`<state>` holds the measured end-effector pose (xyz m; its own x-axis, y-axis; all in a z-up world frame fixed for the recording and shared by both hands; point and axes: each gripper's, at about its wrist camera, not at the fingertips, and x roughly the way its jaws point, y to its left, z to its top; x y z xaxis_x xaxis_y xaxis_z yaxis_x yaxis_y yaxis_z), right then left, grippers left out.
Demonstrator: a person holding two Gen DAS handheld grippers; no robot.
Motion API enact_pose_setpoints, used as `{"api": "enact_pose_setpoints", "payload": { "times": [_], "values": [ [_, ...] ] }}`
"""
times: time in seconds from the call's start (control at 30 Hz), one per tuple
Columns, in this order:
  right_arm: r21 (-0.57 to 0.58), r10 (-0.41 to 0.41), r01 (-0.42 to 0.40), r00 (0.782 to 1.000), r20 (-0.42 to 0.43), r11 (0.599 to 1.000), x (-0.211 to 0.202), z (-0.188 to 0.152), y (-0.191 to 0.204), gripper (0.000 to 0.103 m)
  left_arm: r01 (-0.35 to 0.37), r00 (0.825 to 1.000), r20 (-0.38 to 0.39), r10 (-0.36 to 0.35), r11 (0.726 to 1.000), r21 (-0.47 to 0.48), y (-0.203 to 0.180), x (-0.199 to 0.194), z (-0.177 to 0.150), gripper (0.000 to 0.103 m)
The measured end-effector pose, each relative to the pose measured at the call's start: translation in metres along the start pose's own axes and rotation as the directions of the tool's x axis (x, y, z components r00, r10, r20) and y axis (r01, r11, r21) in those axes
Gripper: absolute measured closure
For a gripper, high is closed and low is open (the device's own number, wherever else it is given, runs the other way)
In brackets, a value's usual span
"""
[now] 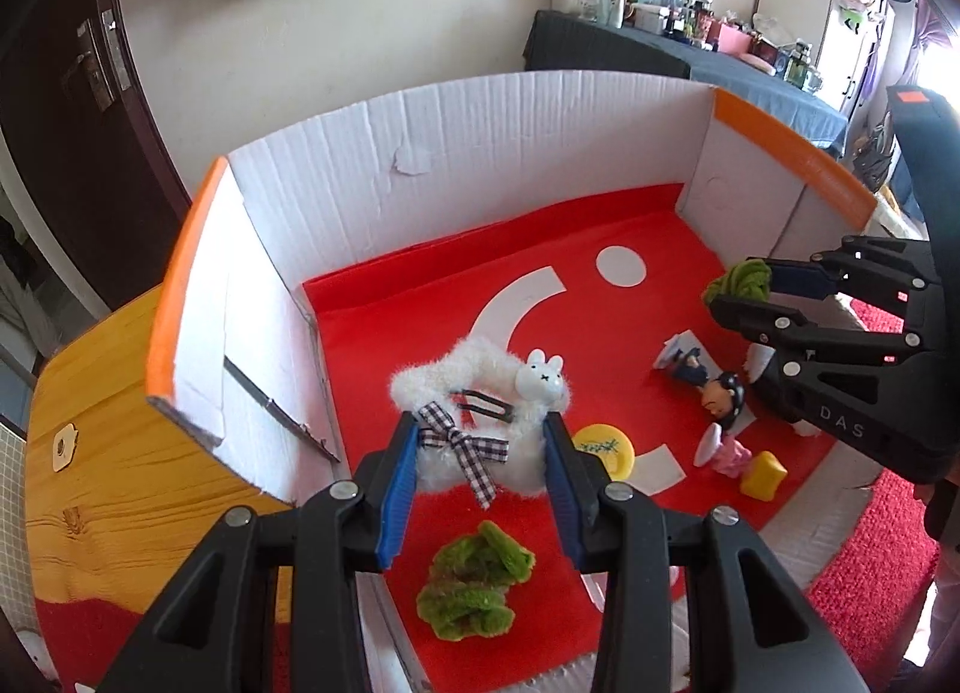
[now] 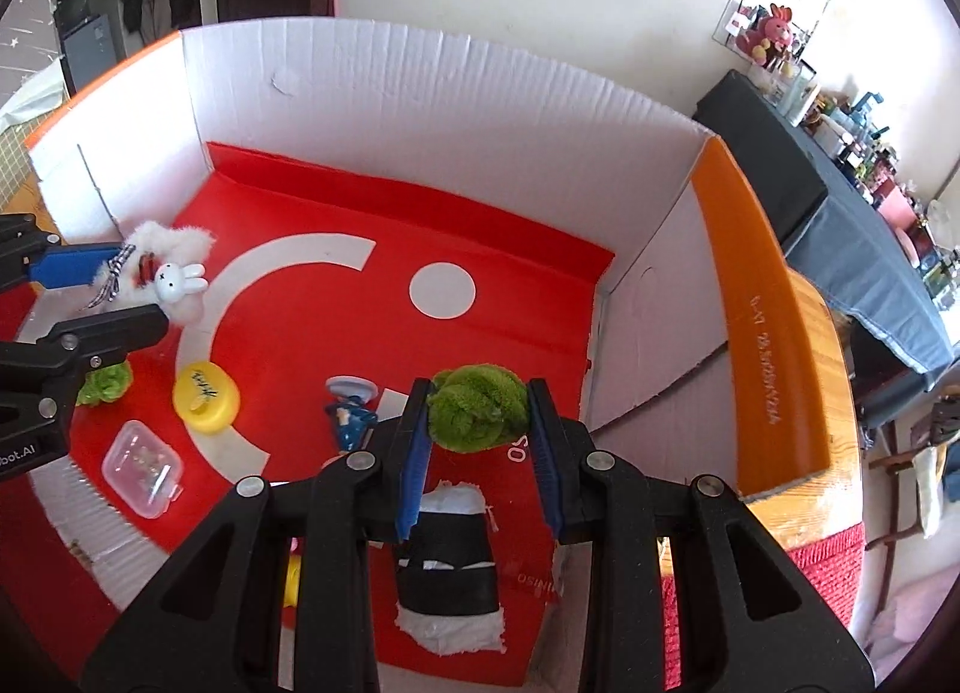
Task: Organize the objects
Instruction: 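Carry bunny plush with left tool while right tool carries yarn ball into box, then set bunny plush on red mat, open left tool while right tool releases yarn ball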
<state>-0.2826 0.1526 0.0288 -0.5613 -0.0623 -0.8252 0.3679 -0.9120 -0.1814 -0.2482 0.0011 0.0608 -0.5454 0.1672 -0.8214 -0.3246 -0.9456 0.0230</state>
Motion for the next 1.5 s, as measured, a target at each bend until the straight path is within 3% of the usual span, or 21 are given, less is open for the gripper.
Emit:
{"api": "enact_pose_setpoints", "payload": {
  "times": [0.5,1.5],
  "values": [
    [0.014,0.035,-0.034,0.995,-0.089,0.999,0.018,0.006,-0.002,0.074,-0.013,0.998,-0.058,0.013,1.000,-0.005,0.002,0.017,0.003,0.062],
    [0.030,0.050,-0.047,0.993,-0.105,0.998,0.016,0.003,0.001,0.074,-0.008,0.997,-0.076,0.006,1.000,-0.023,0.005,0.012,0.002,0.060]
  ]
}}
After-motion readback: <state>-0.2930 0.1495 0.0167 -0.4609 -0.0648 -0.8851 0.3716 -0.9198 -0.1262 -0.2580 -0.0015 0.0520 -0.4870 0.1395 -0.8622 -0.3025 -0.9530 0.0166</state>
